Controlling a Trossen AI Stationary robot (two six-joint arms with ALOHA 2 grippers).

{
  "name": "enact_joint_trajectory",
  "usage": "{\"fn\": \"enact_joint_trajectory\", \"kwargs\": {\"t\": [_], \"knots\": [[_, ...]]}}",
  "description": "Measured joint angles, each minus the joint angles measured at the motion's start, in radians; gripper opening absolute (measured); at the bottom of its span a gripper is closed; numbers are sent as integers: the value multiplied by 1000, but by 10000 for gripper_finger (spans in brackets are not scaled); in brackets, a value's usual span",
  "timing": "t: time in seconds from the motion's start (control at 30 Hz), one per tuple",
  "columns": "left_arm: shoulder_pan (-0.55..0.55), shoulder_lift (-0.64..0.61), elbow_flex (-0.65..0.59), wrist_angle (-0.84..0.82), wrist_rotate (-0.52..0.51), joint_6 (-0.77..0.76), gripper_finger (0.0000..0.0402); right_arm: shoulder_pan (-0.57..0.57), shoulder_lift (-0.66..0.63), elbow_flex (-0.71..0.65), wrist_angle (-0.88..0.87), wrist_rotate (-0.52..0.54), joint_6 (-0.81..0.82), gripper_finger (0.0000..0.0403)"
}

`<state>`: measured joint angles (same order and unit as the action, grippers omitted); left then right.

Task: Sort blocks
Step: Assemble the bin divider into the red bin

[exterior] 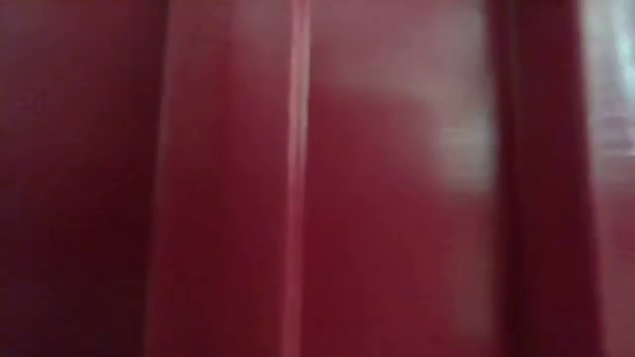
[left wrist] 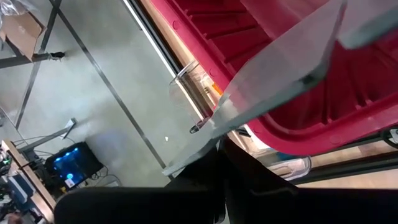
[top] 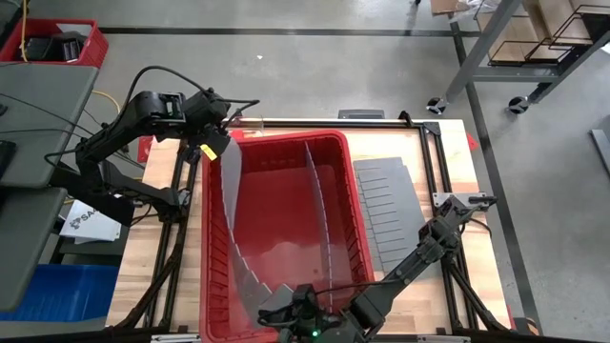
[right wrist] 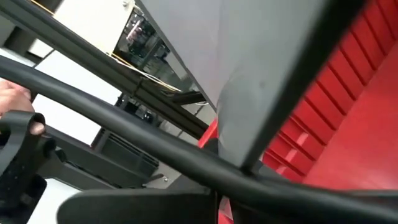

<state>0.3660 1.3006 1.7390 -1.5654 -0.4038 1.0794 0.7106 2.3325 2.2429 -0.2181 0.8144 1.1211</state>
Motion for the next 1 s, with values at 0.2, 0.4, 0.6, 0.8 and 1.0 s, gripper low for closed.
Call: {"fn": "enact_joint_trajectory", "kwargs": {"t": [0.2, 0.4, 0.6, 0.8, 1.0], "knots": [[0, 0, 0, 1, 5, -43, 20, 1, 2, 0, -27, 1, 0, 0], [0, 0, 0, 6, 3, -154, 67, 2, 2, 0, -26, 1, 4, 0], [0, -3, 0, 0, 27, -253, 117, 4, 3, 0, -25, 0, 4, 0], [-2, -11, 0, 10, -36, -290, 158, 5, 3, 0, -22, -18, 16, 1], [-18, -13, 0, 20, -166, -246, 167, 7, 5, 0, -23, -37, 20, 1]]}}
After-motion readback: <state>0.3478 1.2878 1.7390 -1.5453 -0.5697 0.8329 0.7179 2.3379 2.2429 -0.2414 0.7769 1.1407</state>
